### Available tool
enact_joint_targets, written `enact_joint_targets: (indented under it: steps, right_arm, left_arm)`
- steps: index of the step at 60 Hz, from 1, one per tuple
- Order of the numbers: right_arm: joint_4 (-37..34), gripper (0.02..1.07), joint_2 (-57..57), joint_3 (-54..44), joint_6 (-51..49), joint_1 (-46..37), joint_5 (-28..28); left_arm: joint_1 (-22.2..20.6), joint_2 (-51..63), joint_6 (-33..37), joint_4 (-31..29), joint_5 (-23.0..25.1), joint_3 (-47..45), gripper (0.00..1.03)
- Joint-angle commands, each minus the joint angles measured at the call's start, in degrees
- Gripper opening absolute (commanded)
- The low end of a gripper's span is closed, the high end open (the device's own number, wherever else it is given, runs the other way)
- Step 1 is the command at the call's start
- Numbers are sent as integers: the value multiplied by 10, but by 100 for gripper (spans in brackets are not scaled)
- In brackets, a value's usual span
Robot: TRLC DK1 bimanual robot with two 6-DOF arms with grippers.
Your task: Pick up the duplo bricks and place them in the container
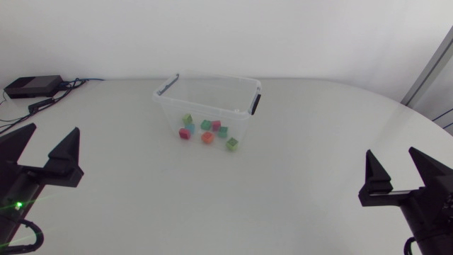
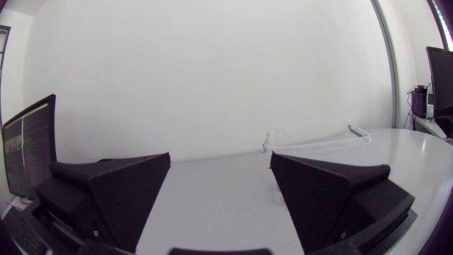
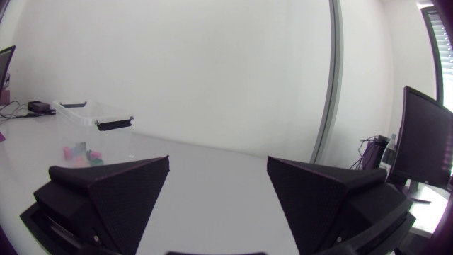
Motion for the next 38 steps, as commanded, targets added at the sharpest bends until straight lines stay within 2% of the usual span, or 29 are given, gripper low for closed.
enact_joint_targets:
  steps: [1,24,38]
  right_arm:
    - [-10,102,-2,-11,29,-6,-9]
    - [-35,102,0,-10,92,-16,-51]
    - [-36,102,0,-10,93,-16,-51]
  left_arm:
    - [5,-26,-29,-12,5,-25,99]
    - [12,-136,-86,-85,20,-99,99]
    - [12,-137,-87,-86,20,-100,99]
